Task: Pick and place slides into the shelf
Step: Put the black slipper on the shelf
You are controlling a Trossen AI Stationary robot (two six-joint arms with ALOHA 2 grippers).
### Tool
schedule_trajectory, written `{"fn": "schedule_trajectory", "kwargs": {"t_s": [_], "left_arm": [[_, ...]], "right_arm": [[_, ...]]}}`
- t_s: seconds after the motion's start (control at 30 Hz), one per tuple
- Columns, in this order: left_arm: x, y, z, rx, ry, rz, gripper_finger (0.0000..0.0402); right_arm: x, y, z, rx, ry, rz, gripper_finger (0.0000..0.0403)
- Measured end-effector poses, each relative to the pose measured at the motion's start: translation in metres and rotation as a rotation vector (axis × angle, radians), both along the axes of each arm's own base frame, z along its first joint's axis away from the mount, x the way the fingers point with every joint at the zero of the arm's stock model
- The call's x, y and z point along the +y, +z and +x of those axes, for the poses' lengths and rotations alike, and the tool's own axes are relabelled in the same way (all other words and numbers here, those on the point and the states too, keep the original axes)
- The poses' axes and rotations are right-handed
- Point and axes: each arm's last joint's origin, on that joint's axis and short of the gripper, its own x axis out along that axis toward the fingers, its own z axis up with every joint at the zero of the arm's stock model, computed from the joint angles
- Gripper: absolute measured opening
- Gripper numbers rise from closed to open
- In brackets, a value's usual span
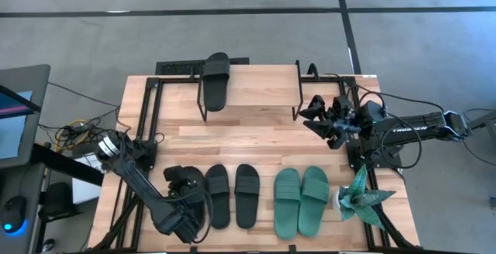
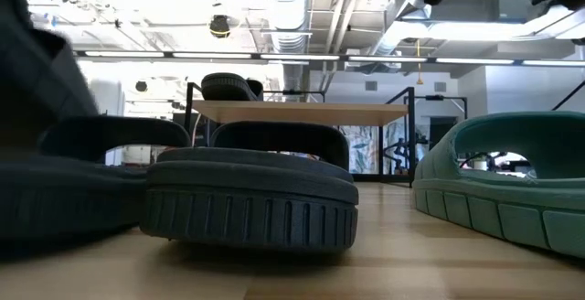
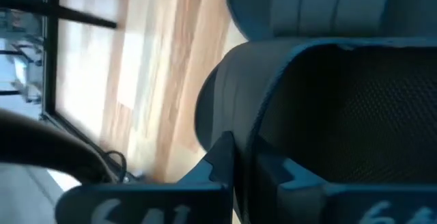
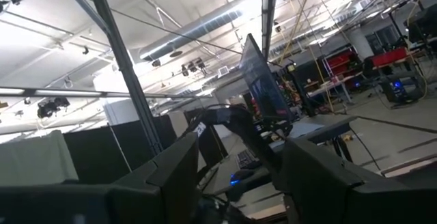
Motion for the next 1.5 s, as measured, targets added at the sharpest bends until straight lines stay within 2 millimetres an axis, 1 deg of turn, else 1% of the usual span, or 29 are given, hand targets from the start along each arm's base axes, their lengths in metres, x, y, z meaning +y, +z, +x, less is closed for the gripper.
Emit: {"fn": "schedule_trajectory", "kwargs": {"t_s": [0.1,0.23,0.43,0.6,0.67,0.8,0.93,1.03,1.17,1.3,1.43,1.5], "left_arm": [[0.005,0.017,0.006,-0.069,0.004,-0.01,0.0003],[0.016,0.04,0.02,-0.176,-0.013,0.001,0.0002],[0.041,0.076,0.047,-0.254,-0.106,0.082,0.0002],[0.068,0.104,0.068,-0.271,-0.19,0.215,0.0001],[0.082,0.116,0.077,-0.268,-0.202,0.275,0.0001],[0.118,0.141,0.091,-0.232,-0.204,0.382,0.0001],[0.158,0.166,0.101,-0.187,-0.185,0.466,0.0001],[0.189,0.18,0.11,-0.147,-0.189,0.496,0.0001],[0.227,0.188,0.126,-0.112,-0.246,0.486,0.0],[0.263,0.191,0.139,-0.141,-0.297,0.454,0.0],[0.296,0.189,0.148,-0.121,-0.322,0.469,0.0],[0.311,0.182,0.152,-0.086,-0.336,0.458,0.0]], "right_arm": [[0.0,0.0,0.0,0.004,0.0,0.0,0.0201],[0.0,0.0,0.0,0.004,0.0,0.0,0.0201],[0.0,-0.001,0.0,0.011,0.0,0.001,0.0201],[0.0,-0.003,0.001,0.032,0.001,0.001,0.0201],[0.0,-0.003,0.001,0.033,0.001,0.002,0.0201],[0.0,-0.003,0.001,0.034,0.004,0.009,0.0201],[0.0,-0.003,0.001,0.034,0.004,0.009,0.0201],[0.0,-0.003,0.001,0.033,0.002,0.01,0.0201],[0.0,-0.003,0.001,0.034,0.001,0.01,0.0201],[0.0,-0.003,0.001,0.034,-0.003,0.012,0.0201],[-0.001,-0.003,0.001,0.033,-0.03,0.023,0.0201],[-0.002,-0.003,0.001,0.032,-0.05,0.031,0.0201]]}}
